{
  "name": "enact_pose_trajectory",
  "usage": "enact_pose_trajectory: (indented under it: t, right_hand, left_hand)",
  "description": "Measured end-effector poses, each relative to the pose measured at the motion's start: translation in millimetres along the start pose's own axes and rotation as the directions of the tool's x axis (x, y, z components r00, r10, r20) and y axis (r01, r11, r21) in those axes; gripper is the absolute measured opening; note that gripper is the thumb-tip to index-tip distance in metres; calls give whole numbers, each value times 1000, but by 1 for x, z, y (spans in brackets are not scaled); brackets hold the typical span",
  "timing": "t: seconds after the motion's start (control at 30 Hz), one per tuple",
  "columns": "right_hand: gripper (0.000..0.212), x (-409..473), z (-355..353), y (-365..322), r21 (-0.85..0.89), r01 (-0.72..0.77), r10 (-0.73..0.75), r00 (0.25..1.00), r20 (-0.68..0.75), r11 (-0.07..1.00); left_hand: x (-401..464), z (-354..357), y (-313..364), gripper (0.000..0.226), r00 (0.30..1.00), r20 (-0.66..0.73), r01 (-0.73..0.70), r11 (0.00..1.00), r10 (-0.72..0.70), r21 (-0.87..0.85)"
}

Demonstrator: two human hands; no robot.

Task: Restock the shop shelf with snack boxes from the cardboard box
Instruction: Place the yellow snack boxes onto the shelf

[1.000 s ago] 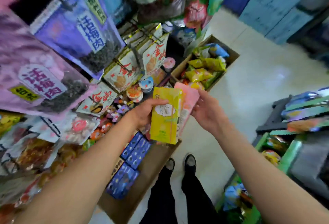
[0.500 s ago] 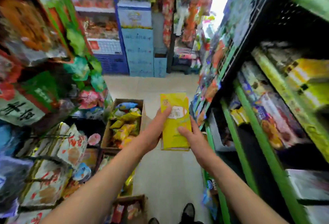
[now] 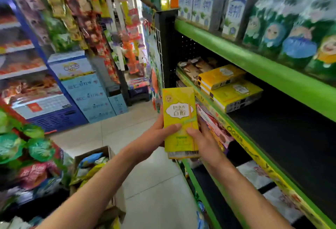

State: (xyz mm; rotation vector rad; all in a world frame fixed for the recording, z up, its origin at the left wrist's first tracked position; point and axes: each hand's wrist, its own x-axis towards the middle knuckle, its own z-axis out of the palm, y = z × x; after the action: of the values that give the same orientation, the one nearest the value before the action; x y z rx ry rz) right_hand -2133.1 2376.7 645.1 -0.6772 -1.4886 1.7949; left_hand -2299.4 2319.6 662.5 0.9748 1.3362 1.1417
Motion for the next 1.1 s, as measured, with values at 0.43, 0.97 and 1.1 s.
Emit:
enact_pose_trajectory:
  t: [0.43,0.97,1.1]
  right_hand:
    - [75,8,-20,-4,135,-6,23,992,-126,991]
    - [118,50,53,-1,231,227,-23,759,-651,946]
    - [109,36,51,-4,167,216,-24,678,-735,962]
  left_hand:
    - [67,-4,24,65,973,206,123,987,-101,-100]
    - [148,-69,55,59,753,656,12,997,-62,81]
    - [156,-59,61,48,737,673,-1,996,-58,87]
